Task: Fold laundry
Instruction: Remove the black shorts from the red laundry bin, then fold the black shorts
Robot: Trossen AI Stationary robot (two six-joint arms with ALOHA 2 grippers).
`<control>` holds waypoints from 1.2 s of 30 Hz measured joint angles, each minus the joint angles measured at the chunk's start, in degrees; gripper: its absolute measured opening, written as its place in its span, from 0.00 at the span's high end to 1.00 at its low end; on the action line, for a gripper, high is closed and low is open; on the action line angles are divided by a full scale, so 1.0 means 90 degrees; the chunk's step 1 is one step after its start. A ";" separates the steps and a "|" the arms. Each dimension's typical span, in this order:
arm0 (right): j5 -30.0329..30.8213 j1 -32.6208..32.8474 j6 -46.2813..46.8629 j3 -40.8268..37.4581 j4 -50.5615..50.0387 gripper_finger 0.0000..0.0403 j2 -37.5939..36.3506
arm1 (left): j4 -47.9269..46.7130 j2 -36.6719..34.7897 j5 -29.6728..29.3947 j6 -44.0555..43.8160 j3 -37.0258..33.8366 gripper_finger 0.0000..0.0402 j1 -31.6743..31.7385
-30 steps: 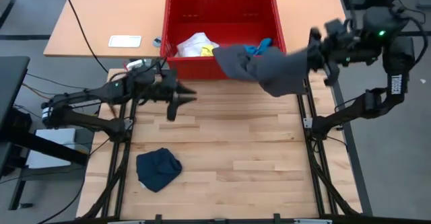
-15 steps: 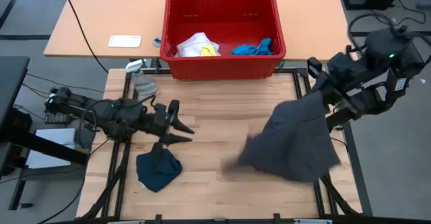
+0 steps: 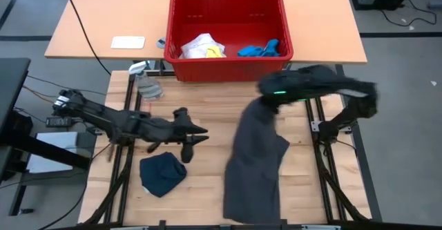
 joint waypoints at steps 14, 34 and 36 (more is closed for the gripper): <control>-0.0238 -0.1470 -0.0552 -0.1403 0.0913 0.43 0.1116 | -0.1833 0.0161 -0.0013 -0.1426 0.0000 0.72 0.0097; -0.1000 -0.2060 0.0690 -0.4300 0.1574 0.38 0.1109 | -0.3285 -0.1009 0.0679 -0.0835 -0.1523 0.72 0.0572; -0.0931 -0.2151 0.0842 -0.4562 0.1771 0.38 0.1109 | -0.3054 -0.1317 0.0984 -0.1143 -0.2032 0.72 0.0660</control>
